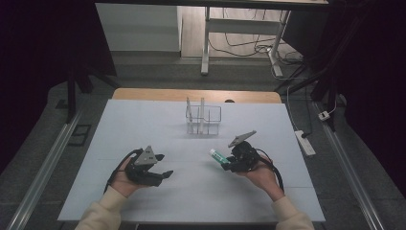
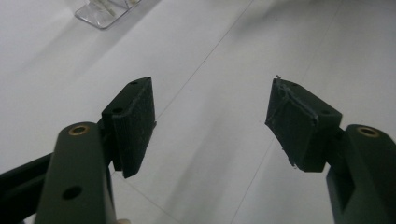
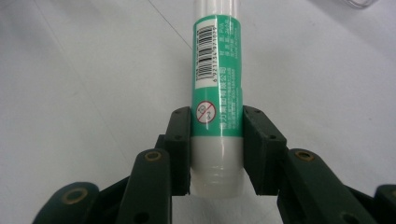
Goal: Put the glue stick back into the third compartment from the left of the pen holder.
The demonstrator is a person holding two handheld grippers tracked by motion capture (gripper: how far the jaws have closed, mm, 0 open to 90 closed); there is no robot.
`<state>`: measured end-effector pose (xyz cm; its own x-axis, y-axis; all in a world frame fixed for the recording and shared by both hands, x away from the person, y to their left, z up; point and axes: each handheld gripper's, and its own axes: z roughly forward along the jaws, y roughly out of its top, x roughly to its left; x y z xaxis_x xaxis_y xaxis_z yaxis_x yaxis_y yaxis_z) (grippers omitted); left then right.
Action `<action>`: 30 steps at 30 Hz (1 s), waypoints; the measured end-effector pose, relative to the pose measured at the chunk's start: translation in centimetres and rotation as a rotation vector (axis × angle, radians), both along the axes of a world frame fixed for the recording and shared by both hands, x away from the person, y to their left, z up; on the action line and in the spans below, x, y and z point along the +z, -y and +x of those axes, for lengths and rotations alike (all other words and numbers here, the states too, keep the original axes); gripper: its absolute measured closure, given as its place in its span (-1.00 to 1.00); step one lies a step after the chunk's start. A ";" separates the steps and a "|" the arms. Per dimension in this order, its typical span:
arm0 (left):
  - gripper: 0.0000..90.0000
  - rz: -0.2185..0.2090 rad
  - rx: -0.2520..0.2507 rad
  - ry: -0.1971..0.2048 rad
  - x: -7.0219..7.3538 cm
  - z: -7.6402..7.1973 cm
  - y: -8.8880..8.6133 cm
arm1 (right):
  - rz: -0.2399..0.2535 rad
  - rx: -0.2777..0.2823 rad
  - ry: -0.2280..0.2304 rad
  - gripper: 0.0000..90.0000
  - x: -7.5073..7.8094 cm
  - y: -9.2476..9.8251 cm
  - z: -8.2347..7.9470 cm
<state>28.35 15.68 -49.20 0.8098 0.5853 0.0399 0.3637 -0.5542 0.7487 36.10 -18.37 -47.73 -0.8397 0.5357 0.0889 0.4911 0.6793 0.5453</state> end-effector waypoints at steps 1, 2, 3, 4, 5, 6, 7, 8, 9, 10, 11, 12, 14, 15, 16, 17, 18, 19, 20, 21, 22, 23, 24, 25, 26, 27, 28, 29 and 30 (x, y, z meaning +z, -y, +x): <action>-0.27 0.003 -0.003 0.001 0.0 0.0 0.1 | 0.001 0.005 0.000 0.43 0.0 -0.1 -0.1; -0.28 0.006 -0.005 0.002 0.0 0.0 0.3 | 0.002 0.011 0.000 0.43 0.0 -0.2 -0.1; -0.28 0.008 -0.009 0.002 0.0 0.0 0.4 | 0.005 0.014 -0.001 0.43 -0.1 -0.4 -0.1; -0.28 0.011 -0.011 0.003 0.0 0.0 0.6 | 0.005 0.019 -0.001 0.43 -0.1 -0.5 -0.2; -0.29 0.017 -0.015 0.003 0.0 0.1 0.8 | 0.005 0.024 -0.001 0.43 -0.1 -0.6 -0.2; -0.30 0.023 -0.021 0.004 -0.1 0.1 0.9 | 0.005 0.031 -0.002 0.43 -0.1 -0.8 -0.3; -0.30 0.027 -0.026 0.005 -0.1 0.1 1.1 | 0.007 0.036 -0.003 0.43 -0.2 -0.9 -0.3; -0.30 0.030 -0.030 0.008 -0.1 0.0 1.3 | 0.009 0.039 -0.004 0.43 -0.2 -1.0 -0.3; -0.31 0.036 -0.035 0.009 -0.1 0.1 1.5 | 0.009 0.046 -0.004 0.43 -0.3 -1.2 -0.4; -0.31 0.038 -0.037 0.011 -0.1 0.1 1.7 | 0.006 0.051 -0.006 0.43 -0.3 -1.3 -0.4; -0.32 0.042 -0.042 0.012 0.0 0.1 1.9 | 0.009 0.056 -0.006 0.43 -0.3 -1.5 -0.4; -0.32 0.043 -0.044 0.013 0.0 0.1 2.1 | 0.008 0.058 -0.009 0.43 -0.4 -1.6 -0.5; -0.33 0.045 -0.050 0.019 0.1 0.2 2.5 | 0.008 0.069 -0.010 0.43 -0.4 -2.0 -0.6; -0.33 0.050 -0.056 0.019 0.1 0.2 2.6 | 0.010 0.074 -0.012 0.43 -0.4 -2.1 -0.6; -0.33 0.060 -0.065 0.022 0.1 0.3 2.8 | 0.012 0.076 -0.017 0.43 -0.4 -2.4 -0.7; -0.33 0.062 -0.066 0.023 0.1 0.3 2.9 | 0.010 0.090 -0.012 0.43 -0.4 -2.5 -0.7; -0.34 0.064 -0.067 0.025 0.1 0.3 3.1 | 0.007 0.093 -0.016 0.43 -0.4 -2.7 -0.8; -0.34 0.070 -0.072 0.028 0.1 0.4 3.2 | 0.007 0.100 -0.018 0.43 -0.4 -2.9 -0.9; -0.34 0.070 -0.072 0.029 0.1 0.5 3.4 | 0.007 0.105 -0.022 0.43 -0.4 -3.0 -0.9; -0.34 0.072 -0.074 0.030 0.1 0.5 3.5 | 0.008 0.109 -0.027 0.43 -0.5 -3.2 -1.0; -0.34 0.074 -0.076 0.032 0.2 0.6 3.7 | 0.006 0.114 -0.031 0.43 -0.5 -3.4 -1.0; -0.34 0.079 -0.079 0.034 0.2 0.7 3.8 | 0.002 0.120 -0.032 0.43 -0.5 -3.5 -1.1; -0.34 0.084 -0.081 0.038 0.2 0.7 4.0 | -0.003 0.127 -0.034 0.43 -0.6 -3.7 -1.1; -0.34 0.086 -0.086 0.041 0.3 0.8 4.2 | -0.003 0.132 -0.036 0.43 -0.7 -3.8 -1.1; -0.31 0.086 -0.094 0.040 0.3 0.8 4.4 | -0.008 0.138 -0.036 0.43 -0.7 -3.9 -1.1; -0.29 0.094 -0.098 0.042 0.3 0.9 4.7 | -0.009 0.146 -0.038 0.43 -0.8 -4.0 -1.2; -0.29 0.107 -0.103 0.048 0.4 0.9 4.9 | -0.015 0.151 -0.041 0.43 -0.8 -4.2 -1.2; -0.29 0.117 -0.108 0.051 0.4 1.0 5.1 | -0.015 0.160 -0.039 0.43 -0.8 -4.3 -1.2; -0.29 0.117 -0.110 0.051 0.3 1.0 5.4 | -0.014 0.159 -0.045 0.43 -0.9 -4.4 -1.3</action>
